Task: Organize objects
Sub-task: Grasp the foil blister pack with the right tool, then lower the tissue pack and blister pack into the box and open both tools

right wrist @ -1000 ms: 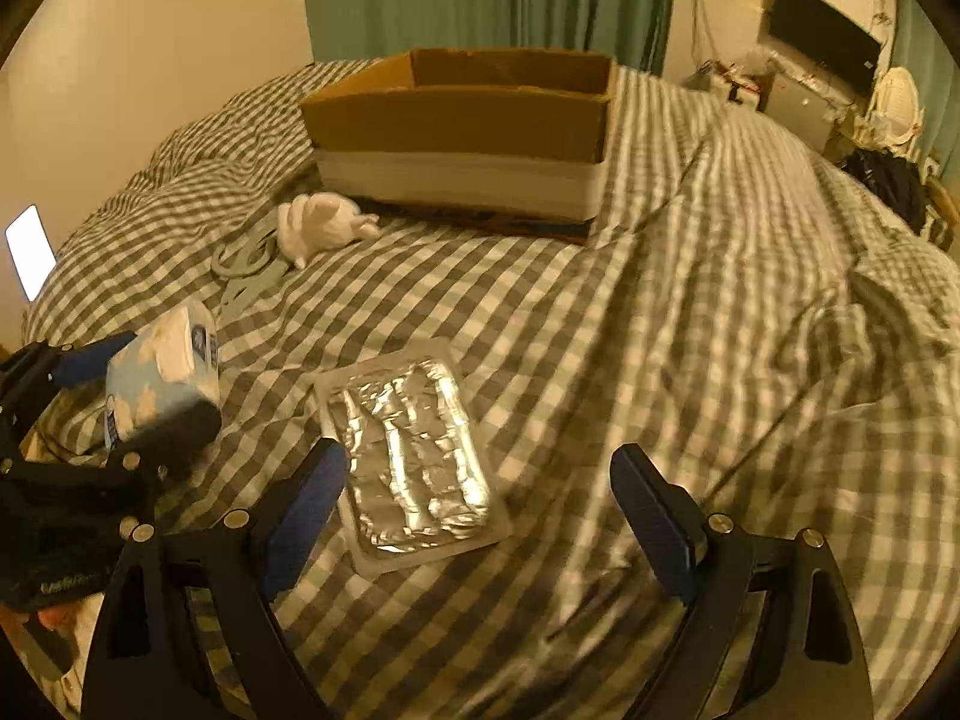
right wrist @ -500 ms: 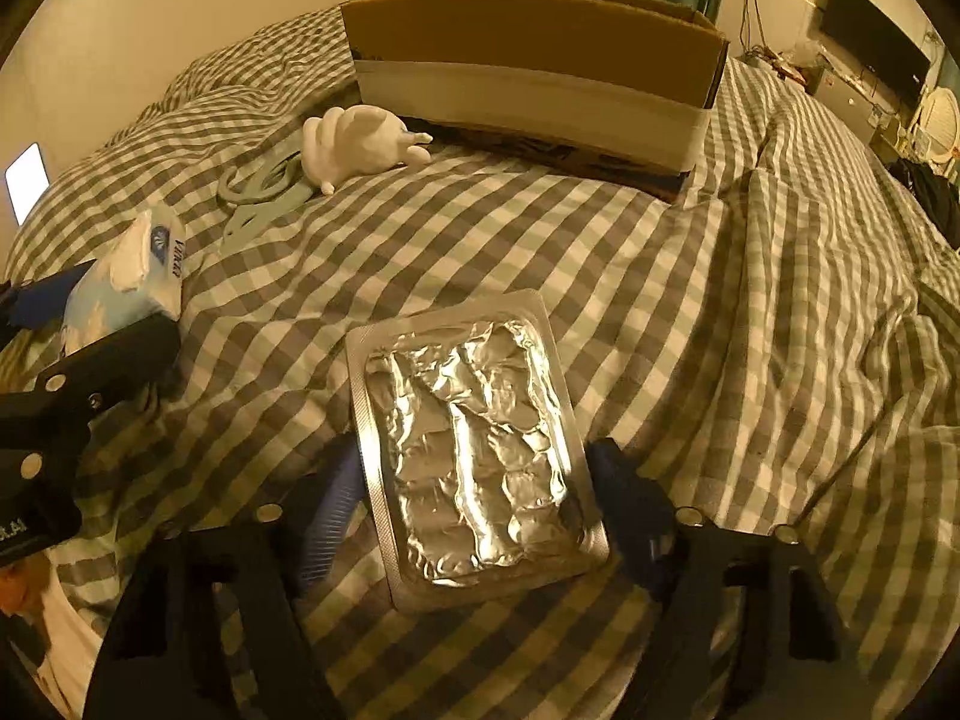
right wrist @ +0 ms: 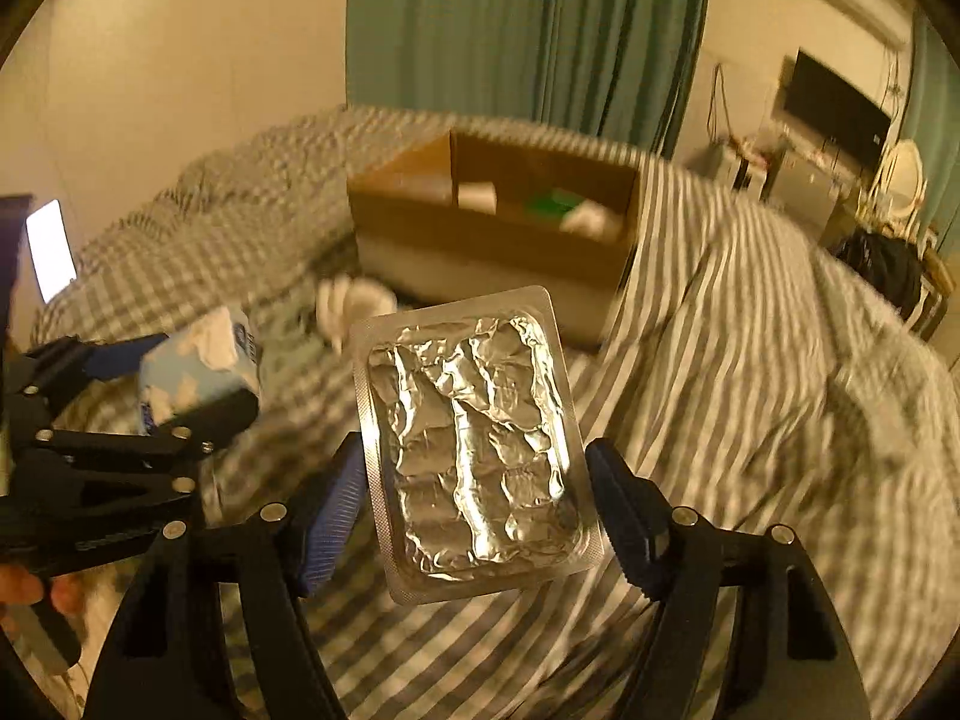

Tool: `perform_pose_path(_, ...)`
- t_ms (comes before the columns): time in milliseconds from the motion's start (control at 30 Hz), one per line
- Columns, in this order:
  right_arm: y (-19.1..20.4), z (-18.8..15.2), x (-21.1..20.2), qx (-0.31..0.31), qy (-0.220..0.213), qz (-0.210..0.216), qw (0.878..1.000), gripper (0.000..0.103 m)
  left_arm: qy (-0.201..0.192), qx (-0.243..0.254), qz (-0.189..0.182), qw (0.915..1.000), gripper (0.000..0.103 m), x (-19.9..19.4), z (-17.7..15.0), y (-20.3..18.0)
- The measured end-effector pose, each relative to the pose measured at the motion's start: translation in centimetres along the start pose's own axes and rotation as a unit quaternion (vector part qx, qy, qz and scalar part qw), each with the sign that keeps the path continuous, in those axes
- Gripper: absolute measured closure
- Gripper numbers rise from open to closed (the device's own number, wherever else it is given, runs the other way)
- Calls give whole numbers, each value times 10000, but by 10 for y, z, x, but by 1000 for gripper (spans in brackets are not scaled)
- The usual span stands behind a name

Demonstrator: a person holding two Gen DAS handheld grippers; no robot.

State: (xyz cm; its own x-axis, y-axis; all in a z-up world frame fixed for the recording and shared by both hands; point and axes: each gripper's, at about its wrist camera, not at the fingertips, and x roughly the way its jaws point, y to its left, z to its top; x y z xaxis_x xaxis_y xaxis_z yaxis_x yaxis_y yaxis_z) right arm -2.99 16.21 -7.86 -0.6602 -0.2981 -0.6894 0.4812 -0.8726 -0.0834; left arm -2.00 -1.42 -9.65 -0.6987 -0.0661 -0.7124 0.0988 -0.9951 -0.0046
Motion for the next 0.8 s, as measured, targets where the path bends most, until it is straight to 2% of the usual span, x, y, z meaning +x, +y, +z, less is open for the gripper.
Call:
perform_pose_path(267,-21,62,-8,-169,-395,6,9991,31,-437,32,71,9990,21,1,71,0)
perform_pose_path(500,-55,123,-3,128,-661,330,9972,31,-832,157,174,9963,21,13,135,-3)
perform_pose_path(800,-87,183,27,239,-898,328,9951,31,-1021,106,61,9947,21,59,205,-5)
